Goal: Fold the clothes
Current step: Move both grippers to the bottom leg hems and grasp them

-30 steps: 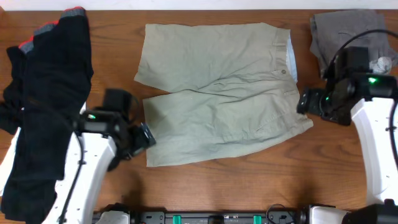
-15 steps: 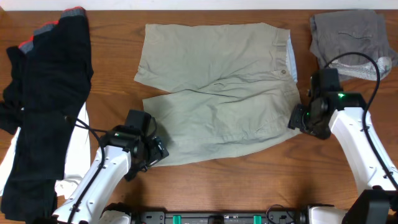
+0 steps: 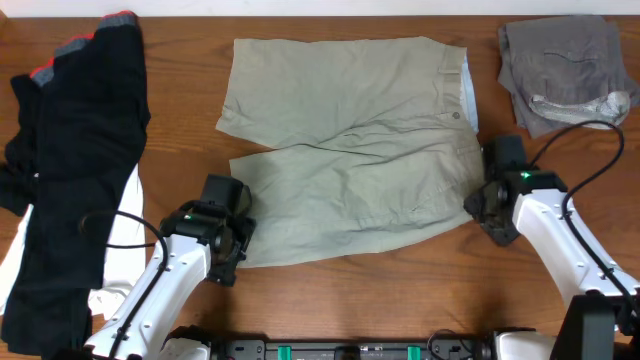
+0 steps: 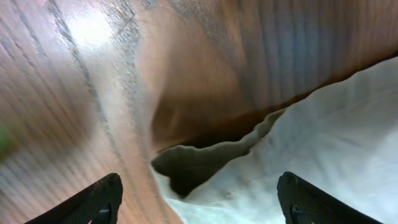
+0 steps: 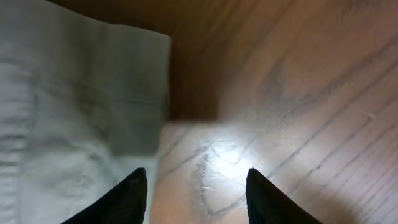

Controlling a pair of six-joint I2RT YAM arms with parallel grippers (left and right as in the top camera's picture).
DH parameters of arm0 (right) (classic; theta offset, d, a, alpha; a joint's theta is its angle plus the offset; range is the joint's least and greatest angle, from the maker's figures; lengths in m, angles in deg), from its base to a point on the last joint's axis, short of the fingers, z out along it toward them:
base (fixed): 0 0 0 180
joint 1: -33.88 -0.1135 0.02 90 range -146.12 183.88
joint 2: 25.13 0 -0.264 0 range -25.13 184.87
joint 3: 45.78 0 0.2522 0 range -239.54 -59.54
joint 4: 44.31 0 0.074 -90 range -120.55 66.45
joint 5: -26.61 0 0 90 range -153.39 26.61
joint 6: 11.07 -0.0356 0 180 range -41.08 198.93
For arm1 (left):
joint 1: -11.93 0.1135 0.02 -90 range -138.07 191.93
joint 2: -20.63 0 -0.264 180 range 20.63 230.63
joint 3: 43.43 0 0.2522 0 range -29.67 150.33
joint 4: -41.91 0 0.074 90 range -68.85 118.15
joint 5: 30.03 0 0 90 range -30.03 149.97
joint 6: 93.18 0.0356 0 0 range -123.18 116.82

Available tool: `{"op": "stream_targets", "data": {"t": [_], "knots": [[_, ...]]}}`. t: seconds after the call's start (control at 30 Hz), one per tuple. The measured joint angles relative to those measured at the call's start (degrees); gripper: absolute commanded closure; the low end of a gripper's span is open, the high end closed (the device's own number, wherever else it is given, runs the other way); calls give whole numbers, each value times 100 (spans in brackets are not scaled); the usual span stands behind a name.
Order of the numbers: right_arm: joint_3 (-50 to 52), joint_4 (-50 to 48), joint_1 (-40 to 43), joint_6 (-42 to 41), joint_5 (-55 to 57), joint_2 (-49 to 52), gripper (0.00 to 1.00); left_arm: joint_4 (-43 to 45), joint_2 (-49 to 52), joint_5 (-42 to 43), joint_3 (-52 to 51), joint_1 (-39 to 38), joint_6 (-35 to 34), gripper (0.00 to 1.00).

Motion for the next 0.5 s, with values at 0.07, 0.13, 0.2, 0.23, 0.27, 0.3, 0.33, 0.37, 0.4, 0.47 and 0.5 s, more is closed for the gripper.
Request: {"op": "stream_targets", "data": {"t": [0.07, 0.13, 0.2, 0.23, 0.27, 0.3, 0.33, 0.37, 0.4, 0.47, 0.5], "knots": [[103, -70, -2, -81, -2, 0, 51, 31, 0, 31, 0, 0, -144, 22], [170, -127, 0, -131, -2, 0, 51, 57, 13, 61, 0, -7, -232, 22], [192, -142, 0, -164, -2, 0, 51, 61, 59, 83, 0, -39, -326, 22], [192, -146, 0, -179, 0, 0, 50, 68, 92, 105, 0, -74, -361, 22], [192, -149, 0, -197, -2, 0, 50, 98, 136, 153, -7, -127, -404, 22], [192, -149, -2, -199, -2, 0, 50, 140, 170, 205, -17, -173, -439, 22], [192, -149, 0, -201, -2, 0, 50, 173, 208, 260, -33, -229, -466, 22], [192, -149, -2, -201, -2, 0, 51, 201, 245, 297, -52, -282, -483, 22], [192, -149, 0, -201, -2, 0, 51, 221, 282, 326, -70, -337, -498, 22], [192, -149, 0, -201, -9, 0, 51, 350, 385, 367, -81, -415, -520, 22], [192, -149, 0, -201, -11, 0, 51, 417, 424, 387, -81, -426, -520, 26]]}}
